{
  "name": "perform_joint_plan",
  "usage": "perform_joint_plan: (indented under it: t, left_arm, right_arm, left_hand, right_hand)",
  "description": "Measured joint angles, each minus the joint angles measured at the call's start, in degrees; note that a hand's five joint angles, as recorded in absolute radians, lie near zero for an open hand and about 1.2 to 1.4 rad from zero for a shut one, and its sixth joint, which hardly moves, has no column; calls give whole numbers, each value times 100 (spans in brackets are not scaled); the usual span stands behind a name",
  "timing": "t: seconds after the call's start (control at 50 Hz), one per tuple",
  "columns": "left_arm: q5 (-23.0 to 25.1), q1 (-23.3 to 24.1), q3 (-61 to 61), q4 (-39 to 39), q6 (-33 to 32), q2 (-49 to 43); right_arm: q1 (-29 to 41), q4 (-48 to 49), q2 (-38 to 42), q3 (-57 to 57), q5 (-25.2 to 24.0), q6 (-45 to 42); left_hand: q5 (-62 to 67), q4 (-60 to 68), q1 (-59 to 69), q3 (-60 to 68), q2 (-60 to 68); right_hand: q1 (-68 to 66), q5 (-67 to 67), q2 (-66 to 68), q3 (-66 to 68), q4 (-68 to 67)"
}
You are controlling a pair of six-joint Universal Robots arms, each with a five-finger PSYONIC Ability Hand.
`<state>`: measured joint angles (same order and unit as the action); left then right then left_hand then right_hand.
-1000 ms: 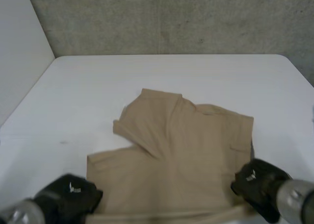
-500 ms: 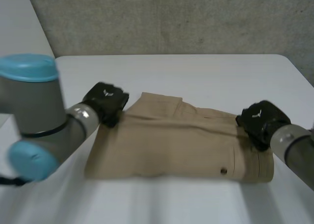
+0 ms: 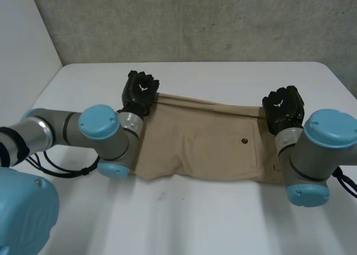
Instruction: Fold the shorts.
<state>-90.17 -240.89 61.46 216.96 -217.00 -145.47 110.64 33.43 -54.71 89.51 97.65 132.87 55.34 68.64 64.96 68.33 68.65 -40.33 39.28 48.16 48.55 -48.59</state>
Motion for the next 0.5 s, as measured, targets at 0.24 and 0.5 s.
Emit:
perform_joint_plan:
  t: [0.24,0.5]
  left_arm:
    - [23,131,611,721,55,389]
    - [-20,106,2571,229,1045,2536]
  right_arm:
    - [-46,-77,-541,130,-31,1024]
    - [-365,-1848,-1925,1070,-838,2302]
  left_hand:
    - [-5275,-5687,-5383,-5602,-5704]
    - [-5275,-5687,-5383,-5603,-5714]
  right_hand:
    - [2876,-3536,-3549,-3659,3525]
    - [2874,-3535,-3548,-3658,3524]
